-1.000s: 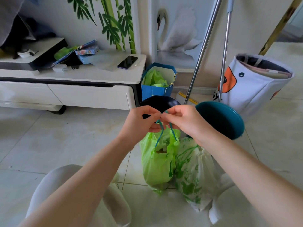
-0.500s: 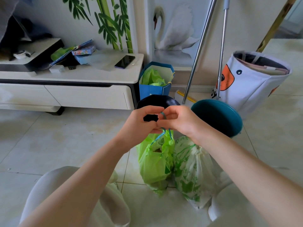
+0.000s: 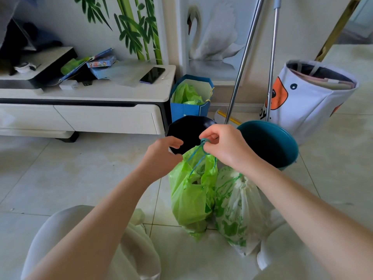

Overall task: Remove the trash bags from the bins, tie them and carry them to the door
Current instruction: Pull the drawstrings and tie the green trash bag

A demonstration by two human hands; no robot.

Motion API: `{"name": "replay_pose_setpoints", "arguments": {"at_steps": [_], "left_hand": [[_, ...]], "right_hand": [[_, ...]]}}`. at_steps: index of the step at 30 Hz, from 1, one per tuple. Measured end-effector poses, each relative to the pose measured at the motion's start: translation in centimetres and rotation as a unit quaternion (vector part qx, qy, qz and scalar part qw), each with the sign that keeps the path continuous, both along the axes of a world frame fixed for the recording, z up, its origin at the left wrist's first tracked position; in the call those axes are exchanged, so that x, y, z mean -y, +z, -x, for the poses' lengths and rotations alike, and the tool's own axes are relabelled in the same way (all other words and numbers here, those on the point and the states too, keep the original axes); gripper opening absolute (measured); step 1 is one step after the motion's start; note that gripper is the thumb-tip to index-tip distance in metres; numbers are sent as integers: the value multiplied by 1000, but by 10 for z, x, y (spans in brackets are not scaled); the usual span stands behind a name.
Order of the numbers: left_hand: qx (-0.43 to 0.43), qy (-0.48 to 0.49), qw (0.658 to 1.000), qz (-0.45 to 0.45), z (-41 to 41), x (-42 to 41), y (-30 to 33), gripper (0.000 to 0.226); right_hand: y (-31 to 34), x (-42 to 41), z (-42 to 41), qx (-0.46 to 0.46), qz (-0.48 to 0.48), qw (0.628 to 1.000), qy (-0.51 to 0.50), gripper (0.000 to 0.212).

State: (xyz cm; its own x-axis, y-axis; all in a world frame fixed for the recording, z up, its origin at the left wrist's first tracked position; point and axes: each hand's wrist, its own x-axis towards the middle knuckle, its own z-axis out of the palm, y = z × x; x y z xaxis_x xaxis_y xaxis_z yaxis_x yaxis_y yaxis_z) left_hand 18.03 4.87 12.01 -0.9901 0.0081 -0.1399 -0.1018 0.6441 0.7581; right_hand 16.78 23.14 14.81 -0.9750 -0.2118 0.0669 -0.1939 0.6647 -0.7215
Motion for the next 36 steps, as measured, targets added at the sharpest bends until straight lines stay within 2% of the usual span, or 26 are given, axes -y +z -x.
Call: {"name": "replay_pose_setpoints", "arguments": {"at_steps": [1,2,4,6,8,10,14,19,22,24,27,29,31,36], "left_hand": [[-1,-27,997,69,1,-1,-7,51],[3,-53,993,102,1,-4,-14,62],[11,-94,992,88,1,-15,-26,84],[6,-110,993,40,1,-31,-39,96],[-19,-100,995,6,2,-46,-50,100],[-58,-88,994,-5,4,-59,-61,100],[-113,-56,991,-48,9,-75,-80,77],[-160,-18,987,-25,14,-78,-110,33],[-156,-1,988,-13,15,-78,-119,25],[-145,-8,989,6,16,-77,-125,29],[-135,-13,990,26,15,-70,-133,42],[-132,-15,991,27,15,-68,-135,50],[-149,-18,988,19,13,-69,-134,52],[-225,-24,974,6,5,-86,-135,42]], "right_hand": [[1,-2,-1,-14,-29,999,-1,25],[1,-4,-1,-35,-66,997,1,26],[1,-7,-2,-88,-142,986,11,24],[3,-8,-2,-137,-191,972,18,21],[5,-8,-2,-169,-177,969,20,20],[7,-7,-5,-168,-120,978,25,18],[6,-6,-9,-101,-26,994,14,15],[4,-15,-7,-216,-125,968,10,14],[6,-17,-6,-238,-143,961,0,14],[8,-17,-6,-214,-90,973,-1,16],[11,-14,-6,-84,46,995,-4,20],[12,-13,-3,25,136,990,-12,24],[15,-15,0,89,203,975,-13,27],[24,-8,-11,81,235,966,63,29]]}}
